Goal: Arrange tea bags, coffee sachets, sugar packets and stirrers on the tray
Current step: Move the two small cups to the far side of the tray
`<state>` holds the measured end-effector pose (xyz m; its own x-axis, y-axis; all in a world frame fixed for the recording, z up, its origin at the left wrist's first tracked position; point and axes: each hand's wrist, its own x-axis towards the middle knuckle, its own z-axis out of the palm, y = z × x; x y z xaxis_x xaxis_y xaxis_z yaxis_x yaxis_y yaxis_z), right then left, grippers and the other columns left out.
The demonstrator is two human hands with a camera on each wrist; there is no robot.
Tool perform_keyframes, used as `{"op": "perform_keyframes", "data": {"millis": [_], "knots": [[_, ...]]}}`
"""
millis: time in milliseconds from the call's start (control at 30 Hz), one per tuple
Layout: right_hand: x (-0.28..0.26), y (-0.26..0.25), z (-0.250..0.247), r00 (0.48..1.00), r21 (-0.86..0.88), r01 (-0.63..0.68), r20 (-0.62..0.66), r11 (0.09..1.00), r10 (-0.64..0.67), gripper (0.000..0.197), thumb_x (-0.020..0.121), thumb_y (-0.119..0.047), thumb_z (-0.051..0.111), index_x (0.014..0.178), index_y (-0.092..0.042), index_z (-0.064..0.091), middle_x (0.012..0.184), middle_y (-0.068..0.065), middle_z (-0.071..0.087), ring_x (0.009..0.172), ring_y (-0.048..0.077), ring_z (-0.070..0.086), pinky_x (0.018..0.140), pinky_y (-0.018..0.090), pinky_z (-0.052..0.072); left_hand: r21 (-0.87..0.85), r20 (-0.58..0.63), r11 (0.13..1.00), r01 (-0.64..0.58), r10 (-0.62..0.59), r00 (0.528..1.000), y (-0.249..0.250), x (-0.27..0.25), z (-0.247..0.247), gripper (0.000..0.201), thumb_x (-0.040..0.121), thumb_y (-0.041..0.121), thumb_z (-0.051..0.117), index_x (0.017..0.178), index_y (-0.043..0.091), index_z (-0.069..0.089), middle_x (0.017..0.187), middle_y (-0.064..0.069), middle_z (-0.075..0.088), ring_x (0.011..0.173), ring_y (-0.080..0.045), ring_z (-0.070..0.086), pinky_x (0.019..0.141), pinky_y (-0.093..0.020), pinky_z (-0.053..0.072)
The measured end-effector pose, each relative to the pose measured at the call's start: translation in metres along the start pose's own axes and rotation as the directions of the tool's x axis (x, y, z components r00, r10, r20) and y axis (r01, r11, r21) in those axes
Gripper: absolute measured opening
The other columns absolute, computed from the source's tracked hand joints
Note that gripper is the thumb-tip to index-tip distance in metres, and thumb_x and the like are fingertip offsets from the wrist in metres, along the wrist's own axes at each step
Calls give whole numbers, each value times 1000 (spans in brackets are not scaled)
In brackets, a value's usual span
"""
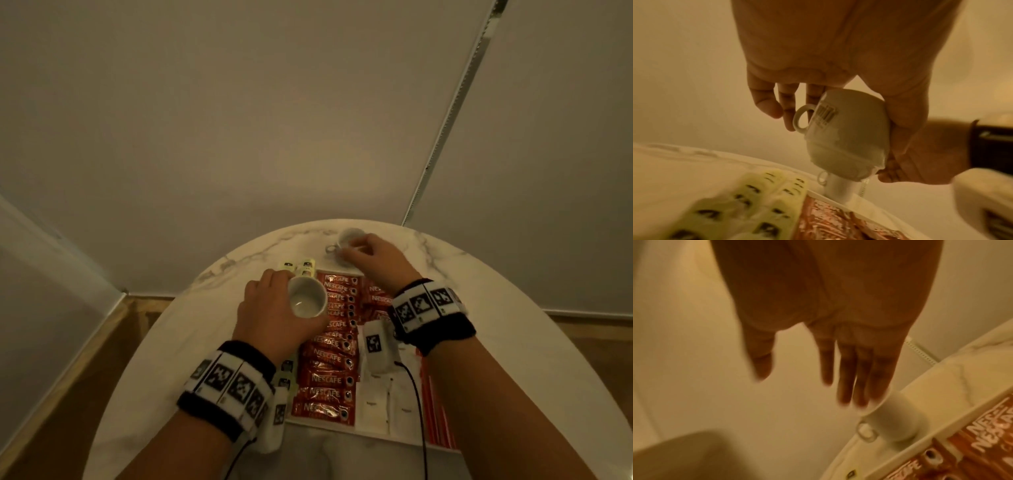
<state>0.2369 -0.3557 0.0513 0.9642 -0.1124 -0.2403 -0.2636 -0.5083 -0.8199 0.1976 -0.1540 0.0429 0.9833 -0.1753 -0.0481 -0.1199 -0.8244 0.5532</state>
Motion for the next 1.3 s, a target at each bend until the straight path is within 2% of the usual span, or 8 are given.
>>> {"op": "perform_keyframes", "data": {"millis": [133, 467, 600, 733, 833, 933, 1133, 1300], "knots": [[-30, -7, -1, 939, -84, 98, 339, 992, -64, 64, 80, -24, 74, 136, -24, 45, 119, -5, 56, 101, 9, 56, 79, 19, 48, 127, 64, 991, -41, 33, 997, 32, 15, 18, 74, 66, 60, 69, 126, 25, 42, 123, 5, 43, 112, -21, 39, 91, -40, 45], [-12, 4, -25, 968, -147, -50, 238, 988, 85, 70, 78, -16, 72, 138, -25, 37, 122, 8, 52, 99, 27, 62, 80, 41, 59, 215, 103, 966, -145, 126, 987, 63, 56, 59, 86, 67, 59, 72, 135, 21, 37, 133, -1, 42, 114, -26, 38, 87, -38, 45], [1, 12, -27, 973, -66, -130, 181, 989, 140, 60, 77, -19, 72, 130, -26, 42, 109, 10, 60, 89, 25, 66, 75, 39, 60, 93, 95, 983, -161, 152, 984, 65, 68, 67, 113, 72, 51, 73, 151, 20, -2, 144, -3, 33, 119, -30, 35, 93, -41, 43], [14, 15, -27, 986, -110, -127, 92, 986, 138, 58, 76, -26, 74, 126, -22, 44, 102, 5, 61, 86, 20, 65, 68, 31, 57, -54, 80, 991, -124, 128, 989, 67, 76, 73, 115, 77, 41, 74, 148, 27, -16, 146, -4, 35, 125, -30, 35, 98, -43, 40], [28, 25, -27, 987, -137, -134, -106, 981, 120, 59, 72, -35, 77, 120, -22, 44, 104, 3, 58, 88, 20, 61, 67, 34, 58, -157, 33, 980, -121, 128, 991, 61, 69, 64, 113, 71, 55, 73, 149, 29, -4, 152, -6, 25, 138, -30, 24, 110, -46, 31], [43, 39, -27, 951, -157, -177, -282, 972, 127, 70, 69, -40, 77, 126, -15, 46, 113, 3, 57, 94, 20, 58, 78, 34, 55, -175, -78, 980, -91, 78, 994, 46, 46, 45, 92, 78, 51, 66, 148, 27, 12, 156, 0, 14, 144, -22, 11, 114, -51, 25], [58, 59, -24, 910, -193, -271, -371, 943, 186, 74, 71, -48, 71, 132, -16, 45, 125, 10, 56, 111, 28, 56, 92, 44, 50, -109, -204, 991, -82, 59, 977, -3, 2, 17, 60, 83, 40, 62, 136, 24, 41, 148, 1, 25, 139, -19, 16, 111, -51, 25], [62, 63, -19, 923, -245, -260, -346, 934, 167, 72, 77, -46, 69, 136, -15, 41, 129, 12, 51, 113, 29, 54, 89, 36, 47, -77, -273, 994, -81, 57, 960, -32, -6, 3, 49, 81, 29, 69, 126, 22, 51, 140, 0, 35, 135, -22, 23, 106, -52, 28]]}}
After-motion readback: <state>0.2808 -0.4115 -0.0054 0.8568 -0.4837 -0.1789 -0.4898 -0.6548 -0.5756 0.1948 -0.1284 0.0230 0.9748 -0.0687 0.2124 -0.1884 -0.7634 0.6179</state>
